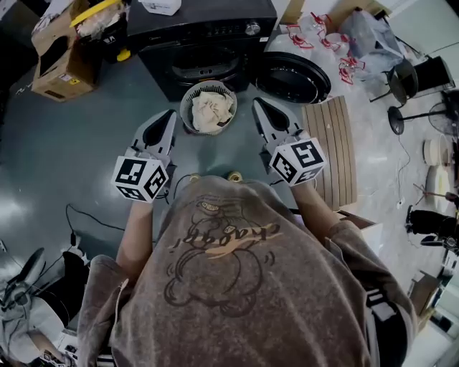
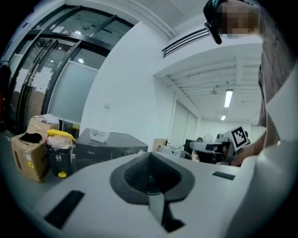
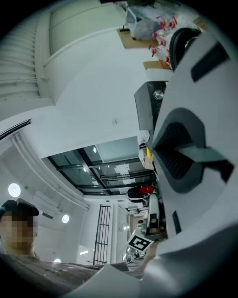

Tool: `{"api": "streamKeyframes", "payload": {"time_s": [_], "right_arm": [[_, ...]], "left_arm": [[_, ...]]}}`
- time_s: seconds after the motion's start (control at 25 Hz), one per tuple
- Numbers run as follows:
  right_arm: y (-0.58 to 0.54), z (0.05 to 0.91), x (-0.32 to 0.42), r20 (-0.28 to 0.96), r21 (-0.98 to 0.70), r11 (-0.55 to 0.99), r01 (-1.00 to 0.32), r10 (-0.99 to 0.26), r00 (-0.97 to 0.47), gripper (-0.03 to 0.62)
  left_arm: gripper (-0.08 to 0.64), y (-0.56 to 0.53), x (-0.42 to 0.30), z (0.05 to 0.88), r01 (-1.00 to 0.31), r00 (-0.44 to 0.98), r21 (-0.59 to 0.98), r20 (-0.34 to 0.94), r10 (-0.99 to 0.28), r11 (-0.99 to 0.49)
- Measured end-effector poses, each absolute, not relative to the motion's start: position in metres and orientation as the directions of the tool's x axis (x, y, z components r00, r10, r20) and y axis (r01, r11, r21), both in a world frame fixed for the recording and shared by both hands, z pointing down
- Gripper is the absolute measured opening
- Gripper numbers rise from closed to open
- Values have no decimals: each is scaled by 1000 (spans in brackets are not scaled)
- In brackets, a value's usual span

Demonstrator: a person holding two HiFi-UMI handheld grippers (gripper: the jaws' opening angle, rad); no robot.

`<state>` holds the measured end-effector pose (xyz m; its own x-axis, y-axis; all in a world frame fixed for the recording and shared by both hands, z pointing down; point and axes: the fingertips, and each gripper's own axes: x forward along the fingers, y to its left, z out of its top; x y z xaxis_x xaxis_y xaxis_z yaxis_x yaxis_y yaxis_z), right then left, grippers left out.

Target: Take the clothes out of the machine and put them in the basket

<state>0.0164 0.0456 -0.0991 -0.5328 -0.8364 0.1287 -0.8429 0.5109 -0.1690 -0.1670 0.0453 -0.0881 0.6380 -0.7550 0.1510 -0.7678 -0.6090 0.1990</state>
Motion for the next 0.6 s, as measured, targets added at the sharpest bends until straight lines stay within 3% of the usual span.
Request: {"api": "streamKeyframes", "payload": {"time_s": [0.6], "right_arm": [[62,-87,3,163,-189,520,-833,-820,-549,-3]], "left_arm": [[6,57,-156,-79,-734,677,220,163,-718,-642]]}}
